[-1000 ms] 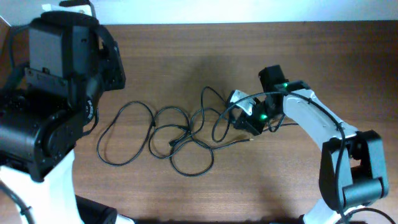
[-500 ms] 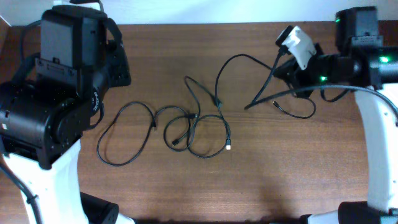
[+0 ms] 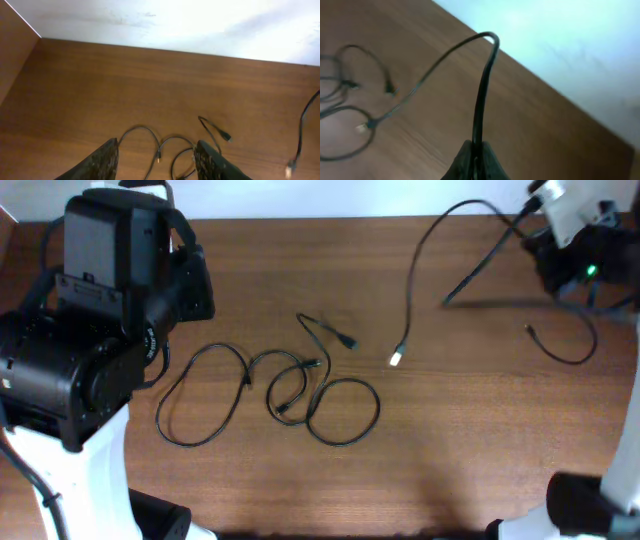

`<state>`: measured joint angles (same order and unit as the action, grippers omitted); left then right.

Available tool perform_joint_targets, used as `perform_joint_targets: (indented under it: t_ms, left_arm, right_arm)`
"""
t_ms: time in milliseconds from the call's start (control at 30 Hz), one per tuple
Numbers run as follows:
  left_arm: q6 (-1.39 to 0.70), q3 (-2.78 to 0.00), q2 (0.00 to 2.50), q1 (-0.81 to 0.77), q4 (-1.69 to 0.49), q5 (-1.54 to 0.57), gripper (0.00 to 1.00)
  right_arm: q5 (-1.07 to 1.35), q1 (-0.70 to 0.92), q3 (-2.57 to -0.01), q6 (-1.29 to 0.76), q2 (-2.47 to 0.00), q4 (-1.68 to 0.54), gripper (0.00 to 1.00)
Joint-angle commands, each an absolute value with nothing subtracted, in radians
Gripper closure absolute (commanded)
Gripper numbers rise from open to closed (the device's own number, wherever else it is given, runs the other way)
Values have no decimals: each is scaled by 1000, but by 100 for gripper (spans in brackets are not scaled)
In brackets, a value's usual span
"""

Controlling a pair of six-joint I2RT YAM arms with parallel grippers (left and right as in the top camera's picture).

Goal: Untangle cables

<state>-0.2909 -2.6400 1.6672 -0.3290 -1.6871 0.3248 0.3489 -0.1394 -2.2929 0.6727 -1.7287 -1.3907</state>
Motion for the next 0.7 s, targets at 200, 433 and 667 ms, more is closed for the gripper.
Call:
perform_joint_targets:
  t_ms: [200, 433, 667]
  left_arm:
    - [-255, -2638, 1670, -324, -1688, 253, 54]
    - [-251, -2638, 1670, -324, -1688, 153, 60]
    - [-251, -2638, 1670, -324, -1688, 153, 53]
  right_arm:
    - [542, -512, -2302, 490, -1945, -1073, 96]
    - [535, -694, -2302, 424, -2060, -924, 96]
    - [546, -726, -2300, 426, -2257, -989, 96]
